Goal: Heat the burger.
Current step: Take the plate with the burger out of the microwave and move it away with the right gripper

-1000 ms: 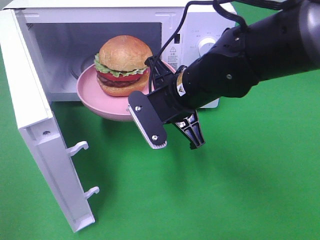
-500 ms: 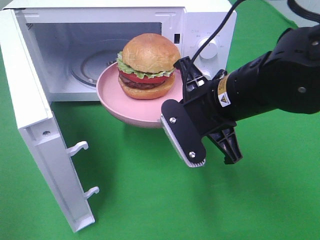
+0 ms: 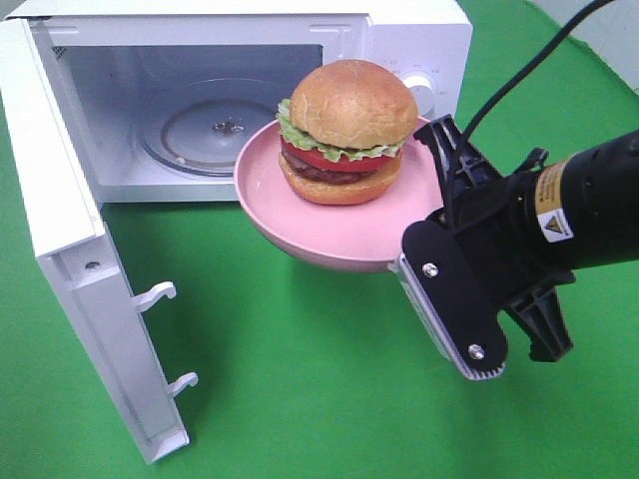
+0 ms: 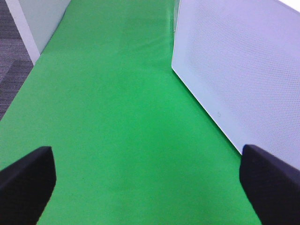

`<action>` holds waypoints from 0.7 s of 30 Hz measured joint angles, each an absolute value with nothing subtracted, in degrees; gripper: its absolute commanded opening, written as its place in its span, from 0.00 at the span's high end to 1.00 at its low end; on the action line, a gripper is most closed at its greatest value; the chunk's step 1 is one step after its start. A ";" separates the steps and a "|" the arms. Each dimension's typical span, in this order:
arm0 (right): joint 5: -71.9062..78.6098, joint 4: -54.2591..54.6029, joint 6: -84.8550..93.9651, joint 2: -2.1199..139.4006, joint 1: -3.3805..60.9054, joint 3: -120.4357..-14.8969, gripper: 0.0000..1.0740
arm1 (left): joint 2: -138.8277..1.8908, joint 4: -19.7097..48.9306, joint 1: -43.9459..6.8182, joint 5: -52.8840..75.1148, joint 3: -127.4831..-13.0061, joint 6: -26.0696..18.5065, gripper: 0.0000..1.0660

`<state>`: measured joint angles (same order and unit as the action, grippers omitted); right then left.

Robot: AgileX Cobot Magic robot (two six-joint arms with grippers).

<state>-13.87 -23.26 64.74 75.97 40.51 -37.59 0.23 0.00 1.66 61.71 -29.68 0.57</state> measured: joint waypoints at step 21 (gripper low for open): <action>-29.51 -25.27 58.21 55.69 40.51 -30.88 1.00 | 0.23 0.00 1.66 61.71 -29.68 0.57 0.06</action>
<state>-29.51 -25.27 58.21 55.69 40.51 -30.88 0.23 0.00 1.66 61.71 -29.68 0.57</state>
